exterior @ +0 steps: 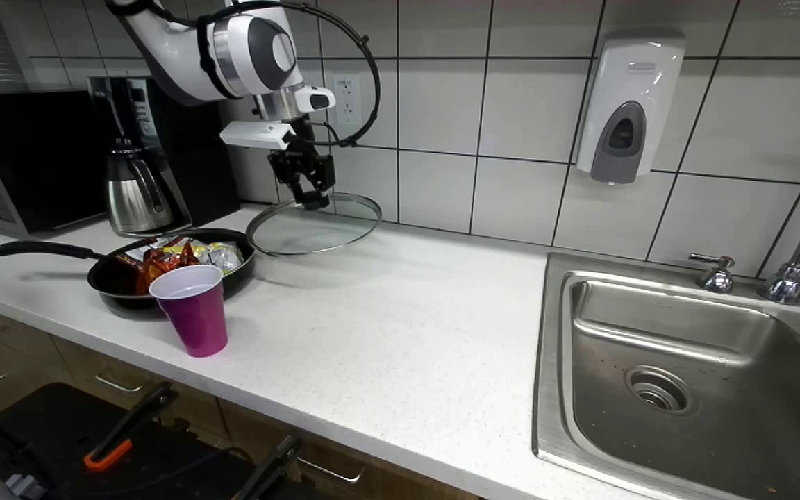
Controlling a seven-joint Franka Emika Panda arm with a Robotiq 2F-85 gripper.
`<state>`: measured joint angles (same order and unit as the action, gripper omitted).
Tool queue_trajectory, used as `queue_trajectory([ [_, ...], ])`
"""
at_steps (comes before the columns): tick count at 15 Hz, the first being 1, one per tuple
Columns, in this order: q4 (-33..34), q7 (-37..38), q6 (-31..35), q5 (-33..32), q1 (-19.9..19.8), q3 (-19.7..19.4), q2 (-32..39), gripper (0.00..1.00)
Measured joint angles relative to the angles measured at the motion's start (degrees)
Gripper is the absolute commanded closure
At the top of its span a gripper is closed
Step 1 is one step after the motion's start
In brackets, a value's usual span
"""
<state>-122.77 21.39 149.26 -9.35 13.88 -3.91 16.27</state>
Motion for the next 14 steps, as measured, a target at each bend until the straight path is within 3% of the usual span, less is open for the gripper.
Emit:
queue_trajectory([
  [14, 3.9, 0.0, -2.6, -0.4, 3.1, 5.2, 0.3, 0.61],
])
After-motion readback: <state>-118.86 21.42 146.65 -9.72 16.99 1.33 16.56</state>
